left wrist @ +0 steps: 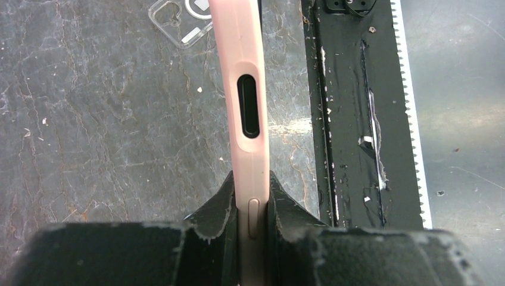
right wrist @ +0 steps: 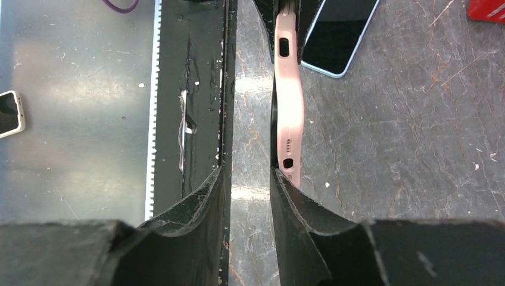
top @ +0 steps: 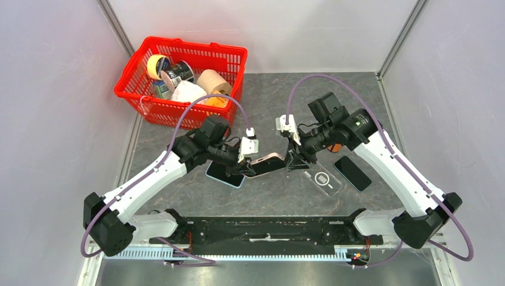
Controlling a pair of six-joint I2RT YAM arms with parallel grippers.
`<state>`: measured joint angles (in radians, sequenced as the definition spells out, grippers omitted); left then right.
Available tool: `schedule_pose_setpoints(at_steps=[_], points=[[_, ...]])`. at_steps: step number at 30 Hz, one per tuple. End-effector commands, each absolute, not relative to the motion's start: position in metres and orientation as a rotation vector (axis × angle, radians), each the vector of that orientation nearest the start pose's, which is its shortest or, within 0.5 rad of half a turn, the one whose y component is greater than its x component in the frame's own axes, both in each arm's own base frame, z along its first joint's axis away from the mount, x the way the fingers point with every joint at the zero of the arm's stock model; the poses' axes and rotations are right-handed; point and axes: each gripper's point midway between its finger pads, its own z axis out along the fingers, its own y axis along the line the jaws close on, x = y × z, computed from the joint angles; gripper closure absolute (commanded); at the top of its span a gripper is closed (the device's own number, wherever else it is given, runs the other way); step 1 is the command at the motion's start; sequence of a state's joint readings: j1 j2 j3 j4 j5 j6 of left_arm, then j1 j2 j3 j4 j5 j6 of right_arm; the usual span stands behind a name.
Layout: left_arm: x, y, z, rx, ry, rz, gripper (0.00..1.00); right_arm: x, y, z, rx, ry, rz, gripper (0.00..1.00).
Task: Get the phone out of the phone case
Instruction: Remove the phone case from the phone.
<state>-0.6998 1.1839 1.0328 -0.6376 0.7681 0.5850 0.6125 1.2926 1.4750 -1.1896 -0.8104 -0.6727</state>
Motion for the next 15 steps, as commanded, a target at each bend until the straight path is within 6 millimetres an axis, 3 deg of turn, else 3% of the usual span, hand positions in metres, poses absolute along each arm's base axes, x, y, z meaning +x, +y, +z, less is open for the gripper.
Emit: schedule_pose_setpoints(at_steps=[1,15], points=[[0.15,-0.287,0.237,1.619,1.4,-1.066,0.98,0.166,0.247,0.272,-1.635,1.723,0.966,0.6],[0.137,-0.295,0.252,1.649,1.289,-1.185,0.98,0.195,0.256,0.256,-1.508,1.809,0.891,0.6]])
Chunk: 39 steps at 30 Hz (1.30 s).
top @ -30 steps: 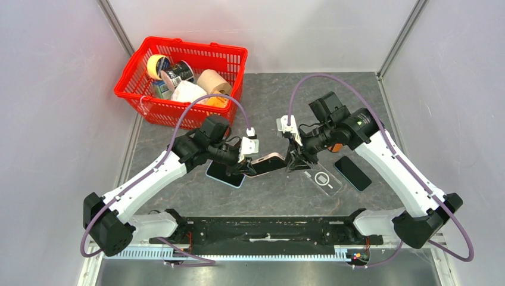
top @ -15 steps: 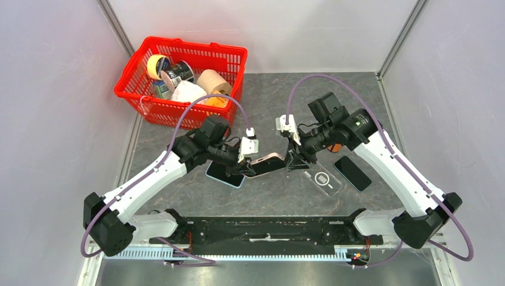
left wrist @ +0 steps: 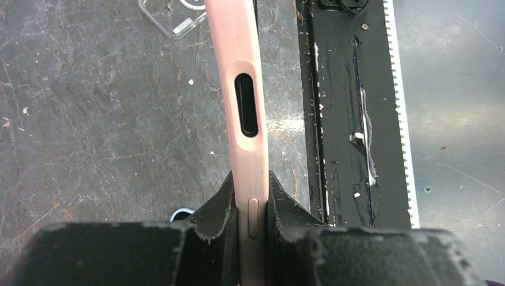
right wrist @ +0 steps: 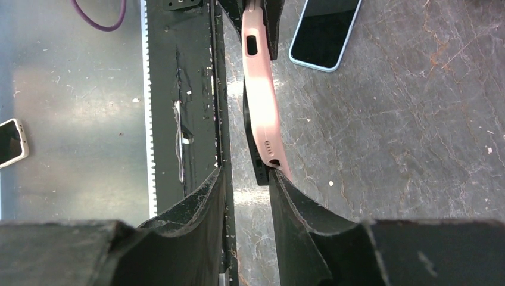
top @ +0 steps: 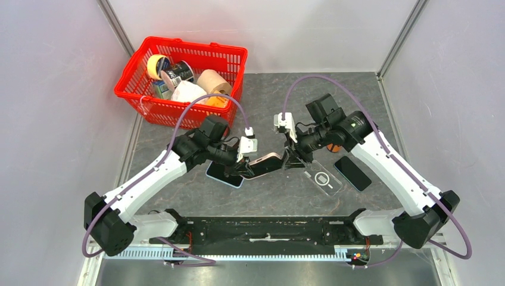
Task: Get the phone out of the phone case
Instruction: Remove the phone case from the phone.
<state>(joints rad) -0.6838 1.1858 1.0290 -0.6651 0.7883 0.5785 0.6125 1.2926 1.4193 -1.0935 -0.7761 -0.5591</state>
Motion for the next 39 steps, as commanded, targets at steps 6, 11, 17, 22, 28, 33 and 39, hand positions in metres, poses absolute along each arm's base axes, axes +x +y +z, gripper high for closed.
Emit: schedule_pose_setpoints(at_steps=[6,11,17,22,28,33,39], points=[[0.134,-0.298,0.257,1.658,1.258,-1.224,0.98,0.202,0.259,0.253,-1.48,1.821,0.883,0.59],[0.147,-0.303,0.259,1.598,1.311,-1.184,0.98,0.192,0.263,0.251,-1.505,1.788,0.957,0.59],[0.175,-0.311,0.262,1.478,1.391,-1.089,0.98,0.175,0.264,0.246,-1.552,1.752,1.047,0.66],[0.191,-0.316,0.268,1.393,1.426,-1.059,0.98,0.168,0.265,0.242,-1.566,1.744,1.1,0.71],[0.215,-0.311,0.275,1.282,1.46,-0.997,0.98,0.161,0.263,0.234,-1.603,1.755,1.139,0.76],[0.236,-0.302,0.282,1.203,1.477,-0.918,0.98,0.155,0.259,0.229,-1.625,1.761,1.143,0.81],[0.258,-0.295,0.291,1.101,1.496,-0.841,0.98,0.147,0.256,0.225,-1.638,1.783,1.189,0.83]])
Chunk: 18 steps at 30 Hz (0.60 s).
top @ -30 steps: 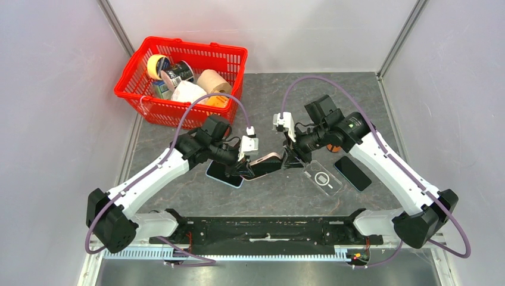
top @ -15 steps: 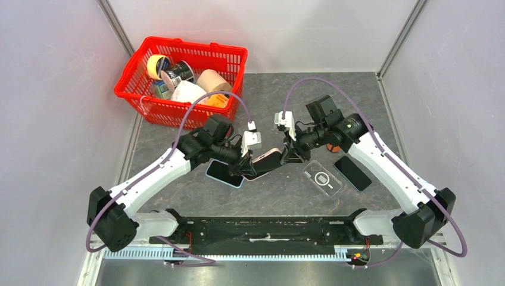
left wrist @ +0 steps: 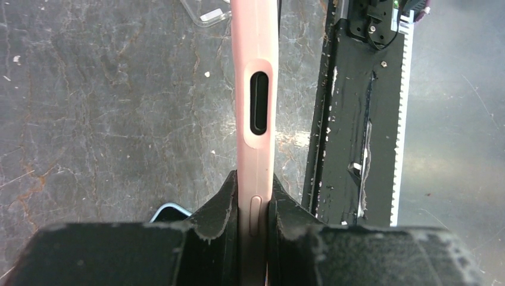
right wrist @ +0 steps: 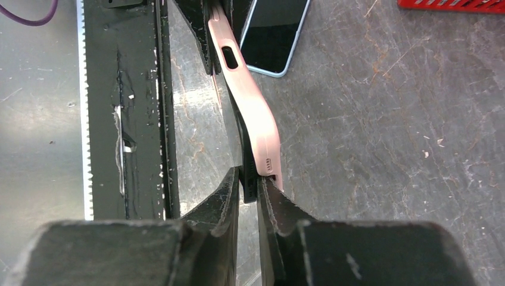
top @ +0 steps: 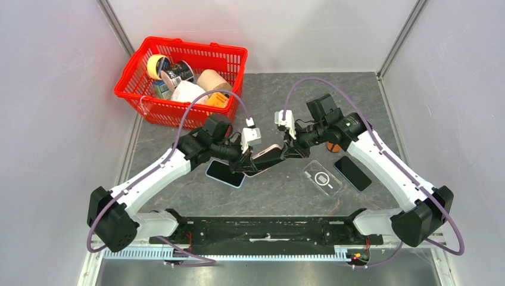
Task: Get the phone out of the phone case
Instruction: Remove the phone case from the phone.
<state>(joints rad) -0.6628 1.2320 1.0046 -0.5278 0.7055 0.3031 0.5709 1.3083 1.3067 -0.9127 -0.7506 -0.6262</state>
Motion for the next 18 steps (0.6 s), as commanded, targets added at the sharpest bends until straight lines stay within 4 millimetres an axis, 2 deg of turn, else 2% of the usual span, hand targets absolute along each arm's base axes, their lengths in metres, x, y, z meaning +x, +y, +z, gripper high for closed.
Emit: schedule_pose_setpoints(at_steps=[1,8,14,18], points=[[0.26,-0.294,0.291,1.093,1.5,-0.834,0.98,0.146,0.256,0.224,-1.64,1.787,1.196,0.83],[0.275,-0.287,0.293,1.032,1.52,-0.748,0.98,0.14,0.253,0.219,-1.662,1.816,1.235,0.84],[0.275,-0.29,0.298,1.023,1.495,-0.775,0.98,0.138,0.26,0.219,-1.659,1.821,1.315,0.71],[0.275,-0.293,0.301,1.012,1.489,-0.796,0.98,0.137,0.265,0.221,-1.658,1.82,1.39,0.69]])
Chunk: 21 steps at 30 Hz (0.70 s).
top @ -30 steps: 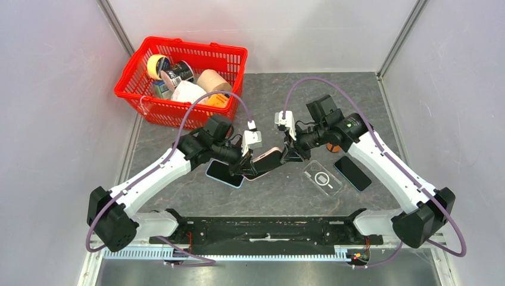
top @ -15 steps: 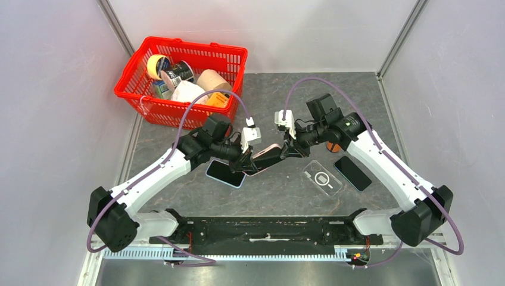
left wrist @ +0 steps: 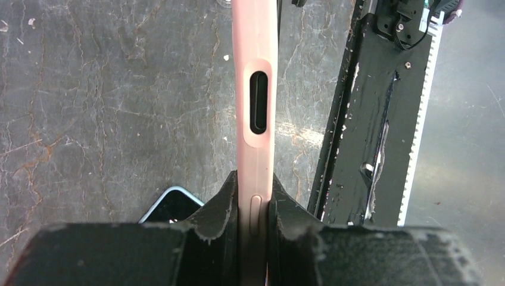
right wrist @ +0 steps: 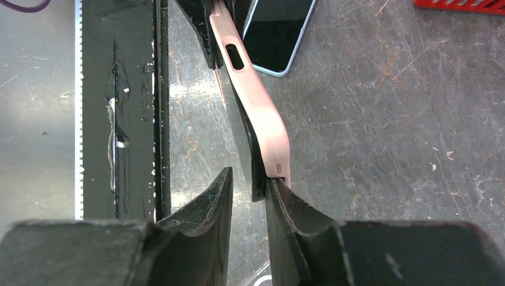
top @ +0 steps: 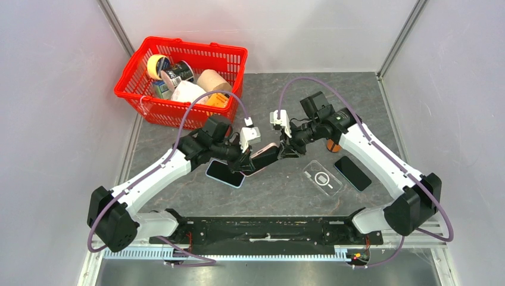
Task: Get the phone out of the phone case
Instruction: Remove the phone case from the phone.
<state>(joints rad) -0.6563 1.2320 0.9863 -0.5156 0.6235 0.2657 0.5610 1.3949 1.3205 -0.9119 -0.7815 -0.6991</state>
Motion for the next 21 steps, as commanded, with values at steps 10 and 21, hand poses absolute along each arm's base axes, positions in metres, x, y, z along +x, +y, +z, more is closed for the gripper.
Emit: schedule_pose_setpoints(at_steps=[10,21], points=[[0.295,-0.29,0.314,0.895,1.491,-0.751,0.98,0.131,0.27,0.222,-1.659,1.792,1.49,0.66],[0.244,-0.315,0.308,1.141,1.351,-1.01,0.98,0.152,0.279,0.214,-1.642,1.842,1.406,0.58]])
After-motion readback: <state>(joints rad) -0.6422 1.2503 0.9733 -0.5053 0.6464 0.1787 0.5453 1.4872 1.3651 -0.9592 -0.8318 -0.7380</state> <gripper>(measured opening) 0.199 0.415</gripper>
